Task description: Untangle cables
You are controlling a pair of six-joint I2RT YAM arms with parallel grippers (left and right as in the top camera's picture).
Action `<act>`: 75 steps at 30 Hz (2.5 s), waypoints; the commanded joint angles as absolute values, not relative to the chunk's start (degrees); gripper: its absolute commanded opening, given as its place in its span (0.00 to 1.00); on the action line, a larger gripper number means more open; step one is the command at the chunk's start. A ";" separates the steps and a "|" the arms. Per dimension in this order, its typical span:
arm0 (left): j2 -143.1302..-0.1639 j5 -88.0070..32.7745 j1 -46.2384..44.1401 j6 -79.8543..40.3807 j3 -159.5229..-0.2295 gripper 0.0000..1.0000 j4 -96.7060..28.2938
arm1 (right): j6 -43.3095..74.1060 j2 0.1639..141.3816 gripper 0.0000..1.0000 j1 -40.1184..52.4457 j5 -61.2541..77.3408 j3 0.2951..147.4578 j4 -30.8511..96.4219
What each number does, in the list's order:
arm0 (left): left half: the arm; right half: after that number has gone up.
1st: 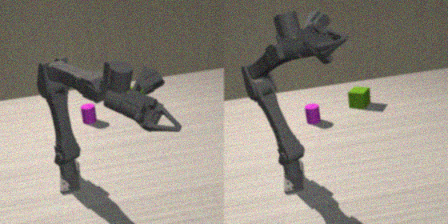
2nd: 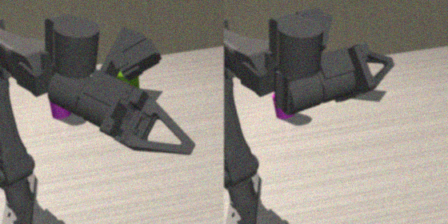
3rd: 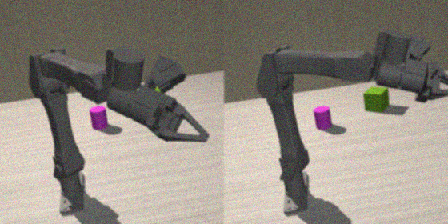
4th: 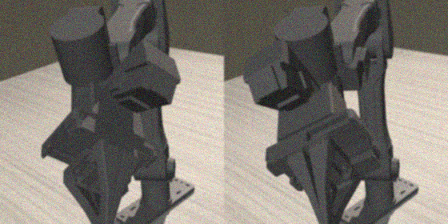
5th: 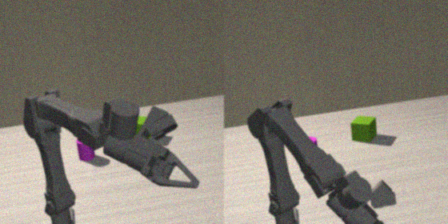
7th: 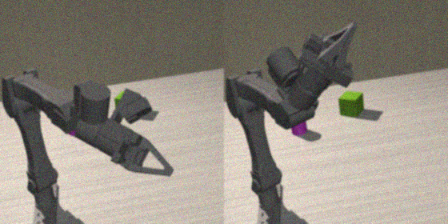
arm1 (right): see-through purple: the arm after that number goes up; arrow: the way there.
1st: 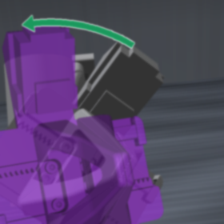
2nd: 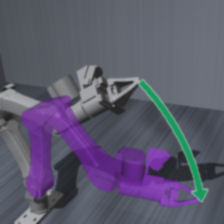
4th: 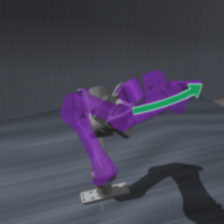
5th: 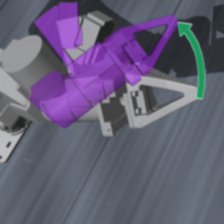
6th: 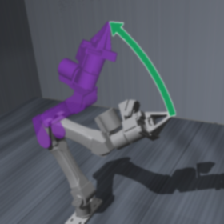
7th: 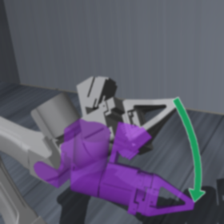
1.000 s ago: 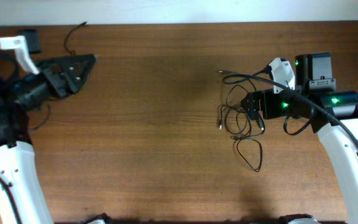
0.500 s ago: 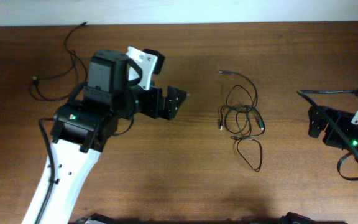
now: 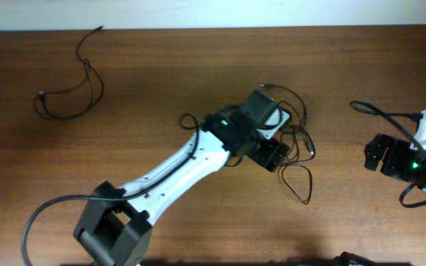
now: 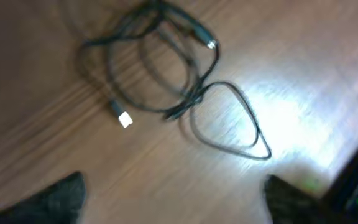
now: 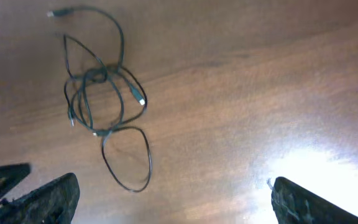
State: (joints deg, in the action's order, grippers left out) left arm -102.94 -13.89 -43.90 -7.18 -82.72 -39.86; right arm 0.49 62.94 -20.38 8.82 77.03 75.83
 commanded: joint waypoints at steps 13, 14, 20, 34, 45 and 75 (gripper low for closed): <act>-114.45 -8.69 -46.72 -38.00 -82.63 0.37 -21.91 | 0.91 63.70 0.98 -20.67 8.32 77.43 76.99; -114.45 -8.21 -46.72 -38.48 -82.63 0.36 -21.89 | 0.91 63.70 0.98 -20.67 8.32 77.43 77.03; -118.06 -7.64 -46.74 -42.87 -82.59 0.38 -20.88 | 0.91 63.70 0.98 -20.67 8.32 77.43 77.19; -108.51 -7.66 -40.64 -31.16 -84.60 0.00 -32.84 | 0.93 66.67 0.99 -20.64 25.56 77.43 76.84; -73.80 -18.33 -33.98 -11.99 -84.60 0.00 -35.68 | 0.93 76.14 0.73 -9.26 62.57 72.10 72.64; -61.91 -9.02 -29.06 -9.28 -85.62 0.00 -37.65 | 50.87 84.62 0.04 6.20 41.63 72.10 24.67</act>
